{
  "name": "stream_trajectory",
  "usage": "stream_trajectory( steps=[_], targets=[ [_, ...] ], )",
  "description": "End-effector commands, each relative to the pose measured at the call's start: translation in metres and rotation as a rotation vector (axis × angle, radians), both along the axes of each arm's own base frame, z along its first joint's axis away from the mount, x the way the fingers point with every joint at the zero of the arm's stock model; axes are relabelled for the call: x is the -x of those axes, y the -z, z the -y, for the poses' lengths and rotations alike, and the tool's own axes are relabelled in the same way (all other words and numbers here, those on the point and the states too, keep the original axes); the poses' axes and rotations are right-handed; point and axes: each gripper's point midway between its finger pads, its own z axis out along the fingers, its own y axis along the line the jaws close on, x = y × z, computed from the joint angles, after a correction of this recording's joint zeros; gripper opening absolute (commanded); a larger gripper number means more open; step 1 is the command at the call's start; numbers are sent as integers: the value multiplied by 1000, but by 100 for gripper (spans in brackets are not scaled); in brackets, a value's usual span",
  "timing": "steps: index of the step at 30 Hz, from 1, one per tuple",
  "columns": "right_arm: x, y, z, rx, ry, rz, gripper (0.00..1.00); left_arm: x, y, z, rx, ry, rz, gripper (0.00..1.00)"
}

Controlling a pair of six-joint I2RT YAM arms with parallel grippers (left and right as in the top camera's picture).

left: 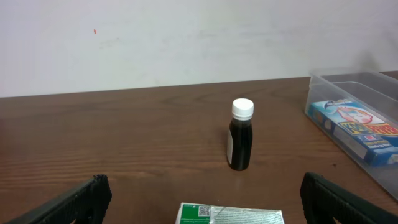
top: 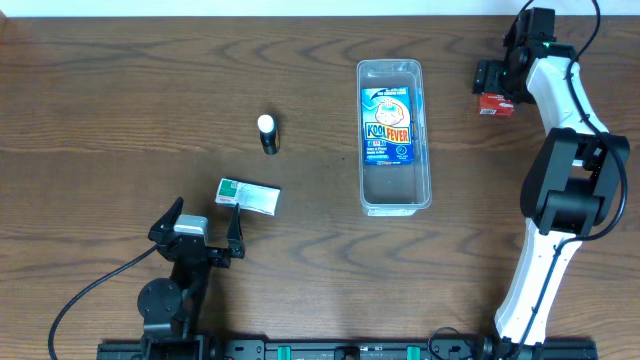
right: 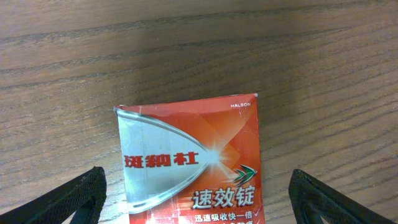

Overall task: Pack container
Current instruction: 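Grasp the red-orange medicine box with the right gripper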

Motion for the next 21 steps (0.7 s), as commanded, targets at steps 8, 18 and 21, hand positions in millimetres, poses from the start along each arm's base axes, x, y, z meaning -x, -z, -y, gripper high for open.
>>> stream_trajectory(
  steps=[8, 18, 21],
  targets=[
    [6, 14, 3, 6, 9, -26, 92, 0, 16, -1, -5, -3, -44, 98],
    [8, 18, 3, 9, 10, -33, 89, 0, 16, -1, -5, -3, -44, 98],
    [10, 19, 6, 26, 17, -40, 90, 0, 16, -1, -5, -3, -44, 98]
  ],
)
